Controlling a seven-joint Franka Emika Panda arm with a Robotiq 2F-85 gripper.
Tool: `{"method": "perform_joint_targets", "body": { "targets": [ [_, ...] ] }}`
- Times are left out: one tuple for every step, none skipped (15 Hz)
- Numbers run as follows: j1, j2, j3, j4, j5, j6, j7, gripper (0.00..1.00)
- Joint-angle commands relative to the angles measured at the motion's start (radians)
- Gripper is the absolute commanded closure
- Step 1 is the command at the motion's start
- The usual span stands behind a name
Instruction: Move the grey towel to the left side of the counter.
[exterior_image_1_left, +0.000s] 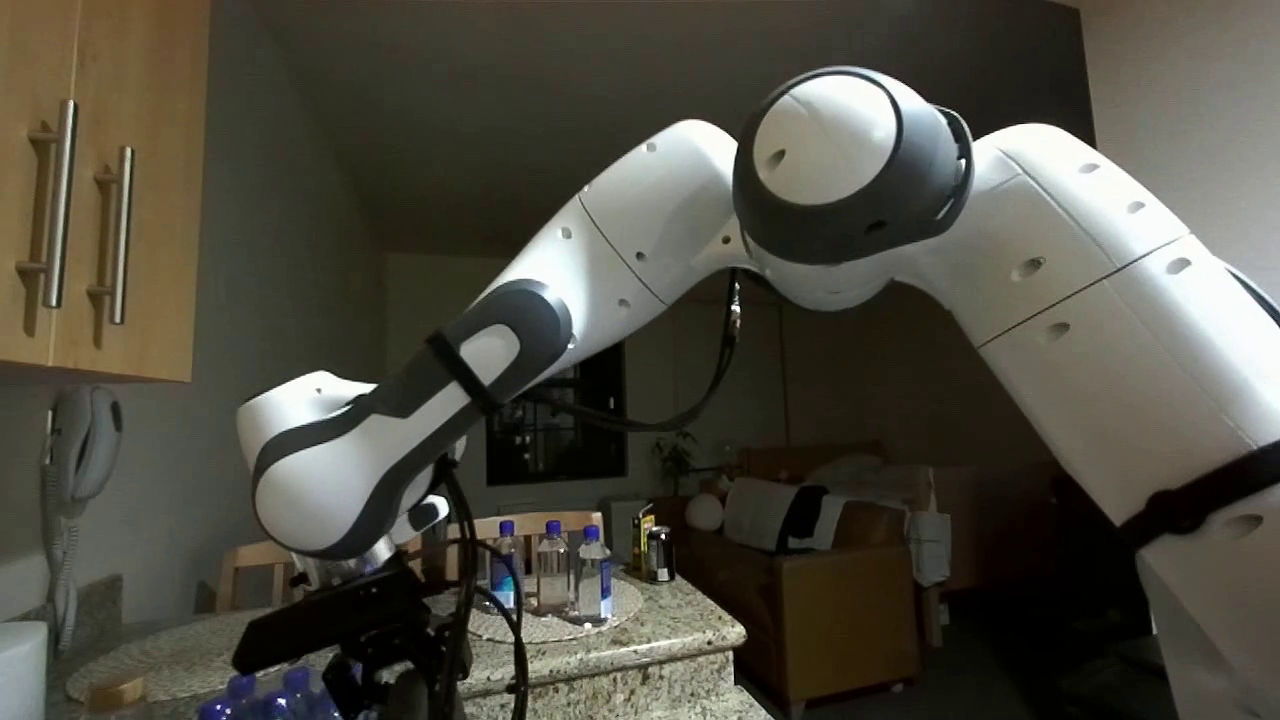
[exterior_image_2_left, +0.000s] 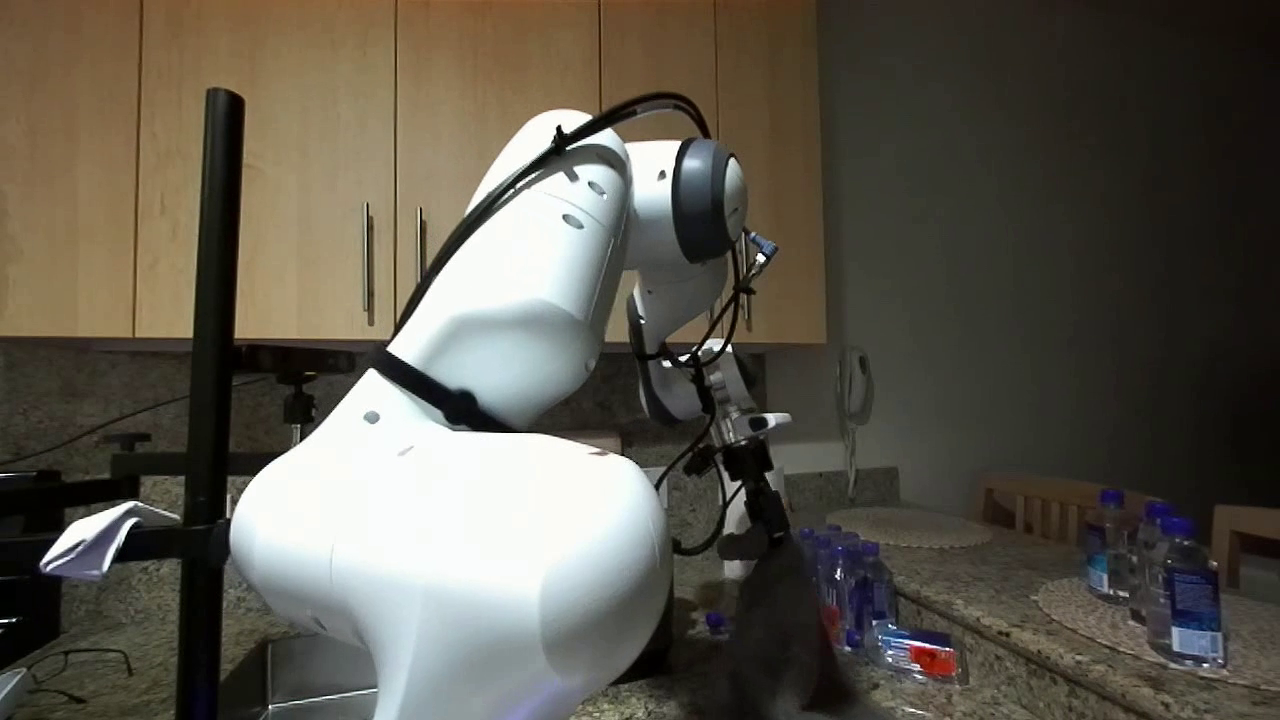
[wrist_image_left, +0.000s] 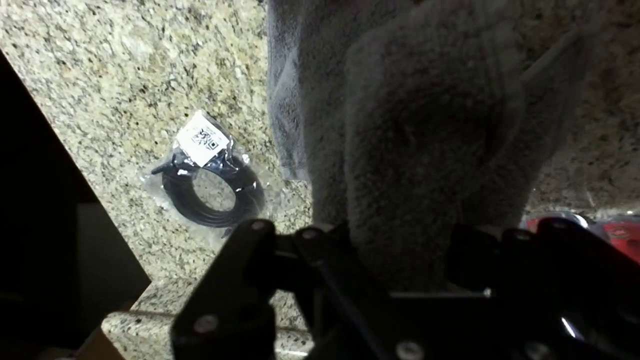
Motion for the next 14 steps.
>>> {"method": "perform_joint_targets", "body": {
  "targets": [
    [-0.062, 0.071, 0.01, 0.056, 0.131, -0.016, -0.183, 0.94],
    [-0.078, 0.089, 0.012, 0.06, 0.171, -0.013, -0.24, 0.94],
    [-0.089, 0.107, 0.012, 0.068, 0.206, -0.023, -0.289, 0.93],
    [-0.096, 0.126, 0.01, 0.077, 0.239, -0.035, -0.335, 0.94],
    [-0.098, 0.145, 0.004, 0.088, 0.263, -0.048, -0.364, 0.93],
    [-0.099, 0.159, -0.001, 0.096, 0.284, -0.059, -0.388, 0.93],
    [-0.097, 0.173, -0.008, 0.104, 0.298, -0.068, -0.403, 0.93],
    [-0.095, 0.183, -0.013, 0.111, 0.309, -0.075, -0.415, 0.93],
    [-0.094, 0.19, -0.016, 0.117, 0.319, -0.084, -0.427, 0.93],
    [-0.07, 0.177, -0.037, 0.092, 0.294, -0.045, -0.382, 0.93],
    [-0.07, 0.186, -0.038, 0.101, 0.3, -0.051, -0.392, 0.93],
    [-0.07, 0.191, -0.038, 0.105, 0.301, -0.053, -0.395, 0.93],
    [-0.07, 0.192, -0.039, 0.107, 0.302, -0.054, -0.396, 0.93],
    [-0.07, 0.192, -0.038, 0.108, 0.302, -0.054, -0.396, 0.93]
  ]
}}
